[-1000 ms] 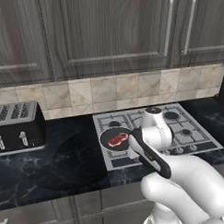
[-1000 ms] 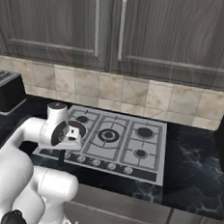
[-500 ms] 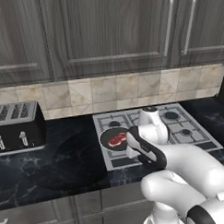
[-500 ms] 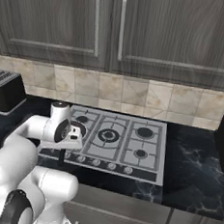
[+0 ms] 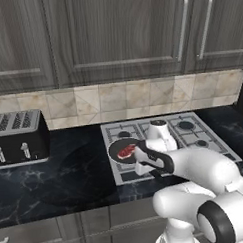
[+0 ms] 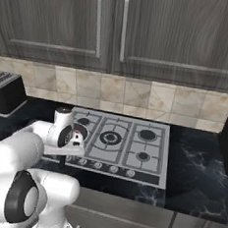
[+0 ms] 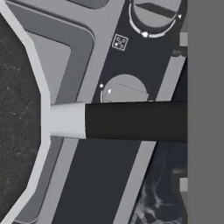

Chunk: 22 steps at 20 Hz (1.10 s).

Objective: Pick up the pan with the steak in it and place it on the dining table. Then place the steak on the plate.

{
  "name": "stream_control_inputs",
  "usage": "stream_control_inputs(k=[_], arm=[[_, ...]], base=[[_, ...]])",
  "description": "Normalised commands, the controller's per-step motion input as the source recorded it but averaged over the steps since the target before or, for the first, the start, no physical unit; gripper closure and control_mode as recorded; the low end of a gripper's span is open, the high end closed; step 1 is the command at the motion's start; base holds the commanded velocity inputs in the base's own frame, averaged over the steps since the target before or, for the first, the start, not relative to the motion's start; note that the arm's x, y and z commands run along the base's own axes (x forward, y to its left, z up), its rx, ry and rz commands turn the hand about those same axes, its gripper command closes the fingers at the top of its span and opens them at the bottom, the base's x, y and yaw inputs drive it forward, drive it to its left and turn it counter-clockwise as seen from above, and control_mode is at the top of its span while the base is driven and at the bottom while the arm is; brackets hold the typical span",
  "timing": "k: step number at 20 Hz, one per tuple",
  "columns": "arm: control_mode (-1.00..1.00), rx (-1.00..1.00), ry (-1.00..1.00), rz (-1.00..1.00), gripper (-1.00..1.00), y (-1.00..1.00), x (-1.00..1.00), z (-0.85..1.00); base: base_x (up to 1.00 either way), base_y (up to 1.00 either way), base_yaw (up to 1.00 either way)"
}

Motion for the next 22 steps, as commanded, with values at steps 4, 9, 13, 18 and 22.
stream_control_inputs(k=[4, 9, 13, 18, 22], arm=[[-1.00, 0.00, 0.00, 0.00, -1.00, 0.00, 0.00, -0.36], [-1.00, 0.00, 0.00, 0.00, 1.00, 0.00, 0.00, -0.16], [-1.00, 0.00, 0.00, 0.00, 1.00, 0.00, 0.00, 0.07], [-1.00, 0.01, 0.00, 0.00, 1.00, 0.00, 0.00, 0.53], [-1.00, 0.02, 0.02, 0.01, 1.00, 0.00, -0.12, 0.77]], base=[[0.00, 0.00, 0.00], [0.00, 0.00, 0.00], [0.00, 0.00, 0.00], [0.00, 0.00, 0.00], [0.00, 0.00, 0.00]])
